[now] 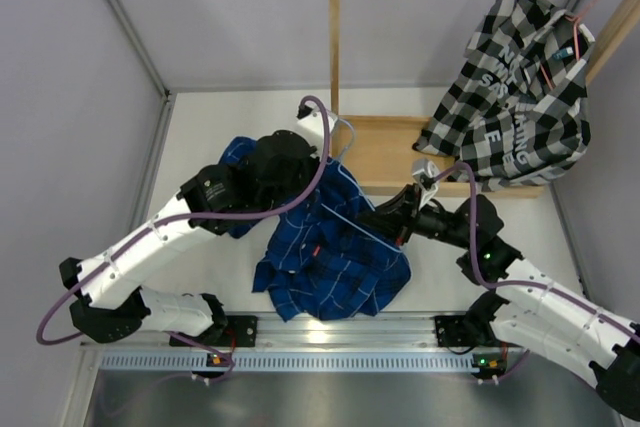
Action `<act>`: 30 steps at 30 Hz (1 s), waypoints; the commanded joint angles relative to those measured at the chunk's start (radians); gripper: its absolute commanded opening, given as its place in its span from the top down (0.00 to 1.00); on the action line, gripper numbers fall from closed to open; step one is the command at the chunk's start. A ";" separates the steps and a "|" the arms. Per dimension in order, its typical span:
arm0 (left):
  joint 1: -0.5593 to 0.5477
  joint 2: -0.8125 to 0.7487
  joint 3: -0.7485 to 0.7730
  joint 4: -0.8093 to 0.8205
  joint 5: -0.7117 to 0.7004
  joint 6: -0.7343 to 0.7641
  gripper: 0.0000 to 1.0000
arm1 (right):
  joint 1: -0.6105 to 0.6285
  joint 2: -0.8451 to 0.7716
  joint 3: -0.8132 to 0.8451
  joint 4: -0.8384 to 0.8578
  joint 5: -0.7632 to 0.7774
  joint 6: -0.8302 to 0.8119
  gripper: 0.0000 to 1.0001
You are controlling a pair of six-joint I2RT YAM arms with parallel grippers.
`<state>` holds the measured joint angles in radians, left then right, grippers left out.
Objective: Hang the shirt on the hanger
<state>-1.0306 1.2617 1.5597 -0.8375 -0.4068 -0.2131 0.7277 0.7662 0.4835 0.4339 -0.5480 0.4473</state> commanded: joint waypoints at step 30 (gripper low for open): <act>0.609 0.043 0.230 -0.112 1.399 0.774 0.05 | 0.022 -0.114 -0.140 0.255 0.126 -0.012 1.00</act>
<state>-0.4351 1.2343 1.6604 -0.7631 0.5205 0.4286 0.7376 0.6941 0.3210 0.6743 -0.4160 0.4892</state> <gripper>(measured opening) 0.956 0.003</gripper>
